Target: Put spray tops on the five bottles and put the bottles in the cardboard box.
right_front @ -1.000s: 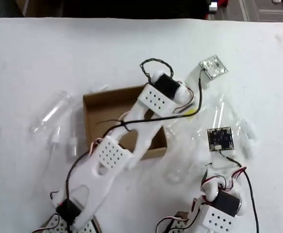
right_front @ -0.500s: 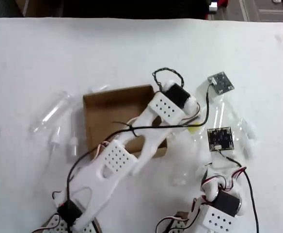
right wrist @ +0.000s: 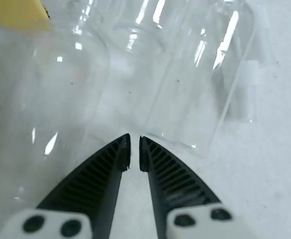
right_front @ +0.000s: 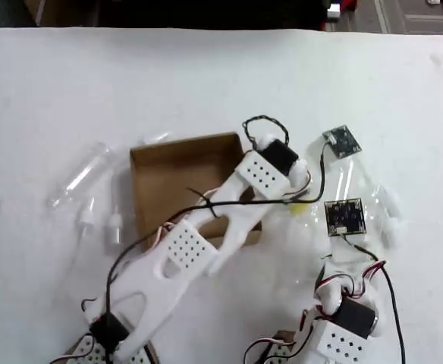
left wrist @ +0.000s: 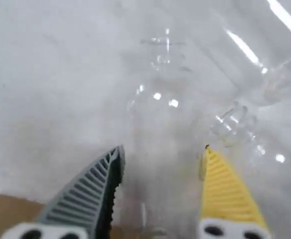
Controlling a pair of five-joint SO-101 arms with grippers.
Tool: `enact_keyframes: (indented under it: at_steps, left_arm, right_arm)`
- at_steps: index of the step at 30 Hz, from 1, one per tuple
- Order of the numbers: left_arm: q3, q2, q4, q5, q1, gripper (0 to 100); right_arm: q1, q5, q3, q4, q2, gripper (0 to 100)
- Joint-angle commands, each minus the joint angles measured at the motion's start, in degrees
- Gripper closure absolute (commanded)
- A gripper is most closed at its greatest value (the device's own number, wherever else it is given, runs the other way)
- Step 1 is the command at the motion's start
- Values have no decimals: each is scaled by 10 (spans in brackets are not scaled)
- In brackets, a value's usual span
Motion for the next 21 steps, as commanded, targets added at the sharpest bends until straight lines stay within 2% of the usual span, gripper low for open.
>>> enact_keyframes:
  at_steps: [1,5,12,17,21]
  left_arm:
    - [-23,-15,-17,-56,5,970]
    - [-98,-26,17,-62,2,957]
    - [-82,-172,35,-62,-5,950]
    - [-83,-225,44,-61,-15,950]
    - [-83,-292,55,-61,-14,954]
  right_arm:
    - [8,4,4,-8,-5,982]
    - [8,4,4,-8,-5,982]
    - [12,4,2,-8,-6,982]
    - [90,4,-11,-12,-6,982]
    - [79,4,-10,-11,-6,982]
